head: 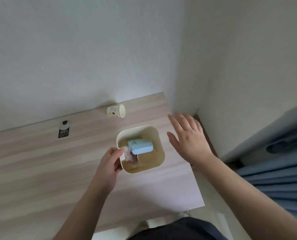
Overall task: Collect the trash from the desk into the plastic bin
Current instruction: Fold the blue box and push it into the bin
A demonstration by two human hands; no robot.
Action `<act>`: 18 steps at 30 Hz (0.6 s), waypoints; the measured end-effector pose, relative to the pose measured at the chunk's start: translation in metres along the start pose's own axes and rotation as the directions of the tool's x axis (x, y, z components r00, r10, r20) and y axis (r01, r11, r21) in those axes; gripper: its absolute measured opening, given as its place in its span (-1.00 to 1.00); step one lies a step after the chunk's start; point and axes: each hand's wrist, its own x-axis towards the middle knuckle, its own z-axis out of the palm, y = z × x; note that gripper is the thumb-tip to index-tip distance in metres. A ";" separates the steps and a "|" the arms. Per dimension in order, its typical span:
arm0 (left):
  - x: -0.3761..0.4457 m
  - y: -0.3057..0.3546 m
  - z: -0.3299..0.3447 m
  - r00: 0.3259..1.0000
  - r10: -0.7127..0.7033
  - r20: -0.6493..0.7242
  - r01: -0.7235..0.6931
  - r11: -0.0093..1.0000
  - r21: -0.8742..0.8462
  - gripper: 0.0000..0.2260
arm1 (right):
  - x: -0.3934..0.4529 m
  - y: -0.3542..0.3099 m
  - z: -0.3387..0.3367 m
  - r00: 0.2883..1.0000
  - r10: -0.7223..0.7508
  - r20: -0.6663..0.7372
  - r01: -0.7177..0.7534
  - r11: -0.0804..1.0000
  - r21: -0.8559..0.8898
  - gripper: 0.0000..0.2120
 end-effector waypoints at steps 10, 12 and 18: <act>-0.005 0.008 -0.030 0.978 0.034 -0.204 -0.060 0.991 -0.122 -0.68 | 0.076 -0.033 0.026 0.976 -0.192 0.101 0.188 0.981 0.046 -0.51; -0.005 0.008 -0.040 0.968 0.037 -0.249 -0.074 0.987 -0.141 -0.68 | 0.094 -0.042 0.038 0.967 -0.217 0.136 0.212 0.976 0.053 -0.50; 0.001 0.005 -0.066 0.932 0.025 -0.361 -0.115 0.967 -0.229 -0.74 | 0.146 -0.076 0.091 0.935 -0.284 0.213 0.276 0.959 0.065 -0.48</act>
